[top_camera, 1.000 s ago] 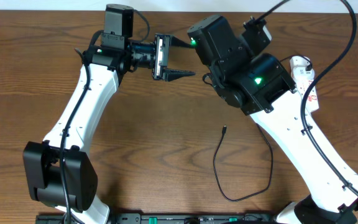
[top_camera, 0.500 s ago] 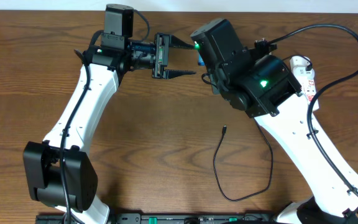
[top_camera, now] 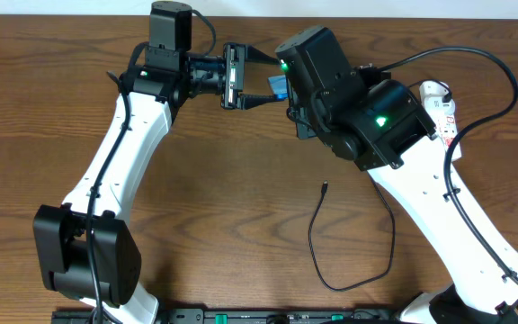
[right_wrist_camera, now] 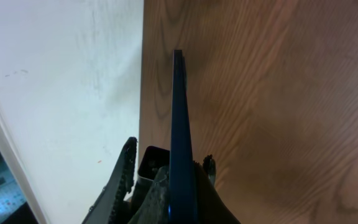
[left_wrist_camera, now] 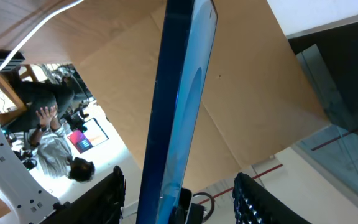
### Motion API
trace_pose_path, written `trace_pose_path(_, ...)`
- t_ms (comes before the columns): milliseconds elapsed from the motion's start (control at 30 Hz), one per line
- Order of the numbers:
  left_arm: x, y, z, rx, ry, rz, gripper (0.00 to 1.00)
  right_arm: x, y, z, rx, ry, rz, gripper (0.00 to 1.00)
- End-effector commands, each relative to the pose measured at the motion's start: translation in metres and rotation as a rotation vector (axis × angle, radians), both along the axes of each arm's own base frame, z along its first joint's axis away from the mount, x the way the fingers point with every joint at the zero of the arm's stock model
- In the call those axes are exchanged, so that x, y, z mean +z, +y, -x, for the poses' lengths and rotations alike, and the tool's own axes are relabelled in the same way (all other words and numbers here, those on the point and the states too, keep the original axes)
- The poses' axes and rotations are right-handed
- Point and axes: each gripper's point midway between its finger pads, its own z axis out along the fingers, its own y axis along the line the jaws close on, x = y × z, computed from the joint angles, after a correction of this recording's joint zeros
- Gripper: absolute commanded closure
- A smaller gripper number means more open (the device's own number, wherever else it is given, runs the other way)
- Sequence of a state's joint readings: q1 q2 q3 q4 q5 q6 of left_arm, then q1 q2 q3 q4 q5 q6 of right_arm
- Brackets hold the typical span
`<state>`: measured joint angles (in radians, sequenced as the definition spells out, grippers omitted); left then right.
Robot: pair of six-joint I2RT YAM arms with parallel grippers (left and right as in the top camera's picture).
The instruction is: Plug charger to phone and switch on socket
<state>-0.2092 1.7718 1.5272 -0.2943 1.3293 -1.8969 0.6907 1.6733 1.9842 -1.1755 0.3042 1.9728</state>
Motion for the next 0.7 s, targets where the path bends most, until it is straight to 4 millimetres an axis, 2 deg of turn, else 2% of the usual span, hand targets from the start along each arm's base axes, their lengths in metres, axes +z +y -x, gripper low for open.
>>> trace_pose_path(0,0.0180,0.0019,0.0060,-0.007,-0.024,0.019,0.51,0.0234,-0.0031,0.0024,-0.034,-0.053,-0.064,0.99)
trace_pose_path(100,0.0181,0.0019,0.0059,-0.007,-0.022,0.019,0.60,0.0265,-0.0008,0.0001,-0.045,-0.064,-0.089,0.99)
trace_pose_path(267,0.0181,0.0019,0.0059,-0.006,-0.021,0.019,0.62,0.0257,0.0023,0.0014,-0.032,-0.055,-0.099,0.98)
trace_pose_path(367,0.0181,0.0019,0.0059,-0.006,-0.016,0.019,0.68,0.0256,0.0023,0.0018,-0.031,-0.054,-0.098,0.99)
trace_pose_path(533,0.0182,0.0019,0.0059,-0.005,-0.014,0.019,0.73,0.0244,0.0025,0.0030,-0.024,-0.047,-0.095,0.99)
trace_pose_path(600,0.0180,0.0019,0.0059,-0.005,-0.014,0.019,0.80,0.0245,0.0029,0.0028,-0.018,-0.050,-0.090,0.99)
trace_pose_path(667,0.0181,0.0019,0.0059,-0.005,-0.014,0.019,0.91,0.0248,0.0028,0.0025,-0.007,-0.055,-0.078,0.94)
